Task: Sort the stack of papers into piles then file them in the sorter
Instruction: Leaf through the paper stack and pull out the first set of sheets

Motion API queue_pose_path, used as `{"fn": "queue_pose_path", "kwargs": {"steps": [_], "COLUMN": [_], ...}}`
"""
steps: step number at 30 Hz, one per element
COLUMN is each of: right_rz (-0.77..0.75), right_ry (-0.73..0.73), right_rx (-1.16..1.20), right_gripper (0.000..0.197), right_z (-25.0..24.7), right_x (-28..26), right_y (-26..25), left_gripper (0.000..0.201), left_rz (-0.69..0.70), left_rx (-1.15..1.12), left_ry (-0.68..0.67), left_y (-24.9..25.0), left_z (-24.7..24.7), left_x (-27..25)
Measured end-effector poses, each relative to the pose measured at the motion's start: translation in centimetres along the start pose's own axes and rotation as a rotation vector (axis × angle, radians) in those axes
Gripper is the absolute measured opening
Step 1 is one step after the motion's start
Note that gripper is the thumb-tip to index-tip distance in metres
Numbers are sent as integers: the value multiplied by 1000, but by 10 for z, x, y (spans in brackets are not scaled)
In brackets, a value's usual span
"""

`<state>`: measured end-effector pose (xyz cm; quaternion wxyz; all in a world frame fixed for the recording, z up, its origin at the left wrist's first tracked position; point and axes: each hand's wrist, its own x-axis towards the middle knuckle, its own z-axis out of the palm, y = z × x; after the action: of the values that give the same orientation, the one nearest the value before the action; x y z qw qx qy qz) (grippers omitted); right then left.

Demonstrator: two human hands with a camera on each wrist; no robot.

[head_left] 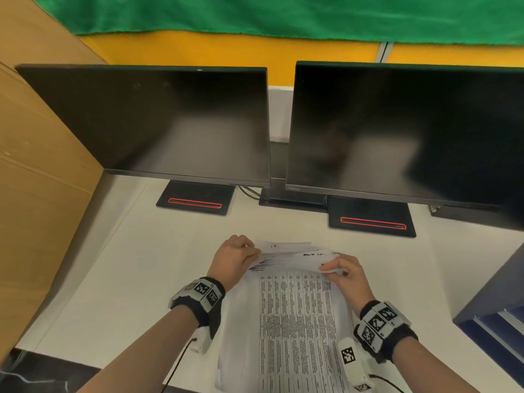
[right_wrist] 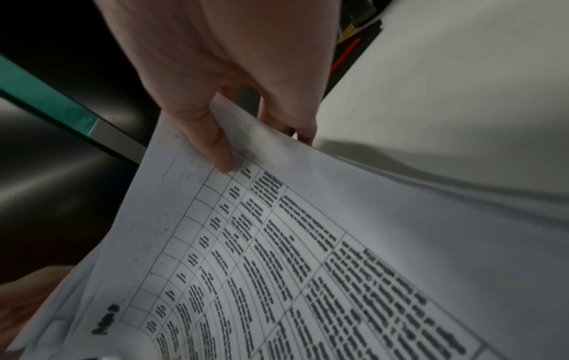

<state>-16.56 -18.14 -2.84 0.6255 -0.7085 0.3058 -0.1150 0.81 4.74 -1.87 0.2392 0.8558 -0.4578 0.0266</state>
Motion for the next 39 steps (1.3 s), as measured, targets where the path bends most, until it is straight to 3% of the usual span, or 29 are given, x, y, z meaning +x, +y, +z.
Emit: {"fn": "queue_pose_path", "kwargs": {"steps": [2,6,10,12,14,17,19,23,28,31,35,37,39], "right_rz": [11,34,39,46,47,37,40,35,41,39,26,22,10], "right_ry": [-18,-48,-72,-91,-99,-118,-133,-143,-149,-150,-162,-152,-139], "right_rx": [19,30,73,102,120,97,75,54,36,34,24,36,41], "right_gripper": [26,24,21,21,21,22,21,19,18,17,16,17,16], "right_z": [-1,0,0,-1,-3,-4,-4,-5,-6,-6,-5,-6,-7], "right_x": [0,3,4,3,3,5,7,8,8,8,5,4,4], "right_y": [1,4,5,3,1,2,5,6,6,5,0,-3,-7], "left_gripper": [21,8,10,21,33,20,21,29,39,35,23,22,18], "left_rz": [-105,-329,-331,-364,-513,-825,-897,-855,-808,-722,-501,-400,-407], "left_rx": [-231,-605,-633,-674,-747,-700,-616,-447,-420,-323,-122,-156,-251], "left_ry": [-38,-218,-396,-438,-351,-134,-151,-225,-350,-386,-292,-199,-105], "left_y": [4,8,4,3,1,-6,-11,-20,-29,-31,-30,-25,-19], "left_z": [-2,-7,-7,-9,-11,-10,-5,3,3,1,0,-3,-5], "left_x": [-7,-17,-21,-22,-18,-9,-4,0,4,4,3,2,1]}}
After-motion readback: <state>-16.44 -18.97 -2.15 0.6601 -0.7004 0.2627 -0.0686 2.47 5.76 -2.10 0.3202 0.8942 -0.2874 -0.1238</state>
